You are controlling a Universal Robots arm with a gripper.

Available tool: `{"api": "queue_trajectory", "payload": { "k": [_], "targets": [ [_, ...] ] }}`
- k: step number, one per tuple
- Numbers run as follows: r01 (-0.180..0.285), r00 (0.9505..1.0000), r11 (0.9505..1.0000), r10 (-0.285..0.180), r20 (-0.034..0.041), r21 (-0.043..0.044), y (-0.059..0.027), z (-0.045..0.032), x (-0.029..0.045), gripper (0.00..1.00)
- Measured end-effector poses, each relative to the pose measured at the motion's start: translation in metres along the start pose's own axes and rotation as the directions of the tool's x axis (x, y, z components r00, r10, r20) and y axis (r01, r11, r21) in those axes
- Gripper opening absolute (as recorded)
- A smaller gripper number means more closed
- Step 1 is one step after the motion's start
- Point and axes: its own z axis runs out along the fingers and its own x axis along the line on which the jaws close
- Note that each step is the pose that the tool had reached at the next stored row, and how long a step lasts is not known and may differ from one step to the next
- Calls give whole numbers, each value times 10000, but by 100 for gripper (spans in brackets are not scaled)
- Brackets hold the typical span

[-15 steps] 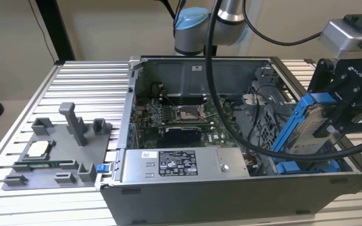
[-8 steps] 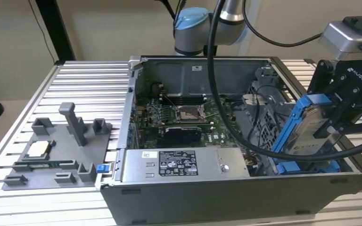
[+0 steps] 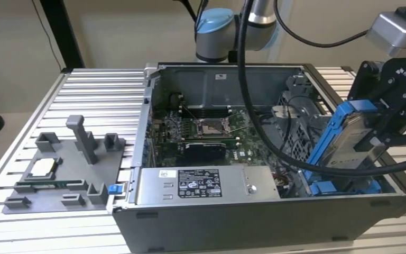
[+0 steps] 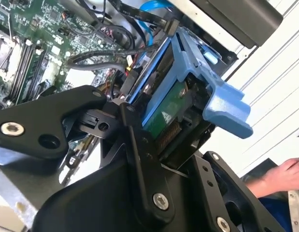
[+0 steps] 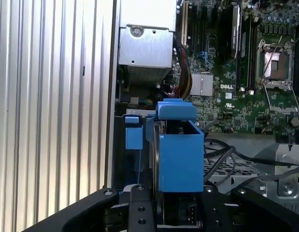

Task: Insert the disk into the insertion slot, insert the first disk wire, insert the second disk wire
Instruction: 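Insert the disk into the insertion slot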

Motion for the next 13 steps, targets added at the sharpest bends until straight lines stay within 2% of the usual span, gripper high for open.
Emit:
{"api": "queue_trajectory", "payload": {
  "k": [2,4,9,13],
  "targets": [
    [-5,10000,10000,5,0,-93,-3,-35,-3,0],
    [25,10000,9998,-25,-3,-202,-18,-40,-3,0],
    [116,9999,9994,-117,-5,-340,-102,-45,0,0],
    [147,9999,9982,-147,-2,-588,-115,-28,22,0]
  ]
}}
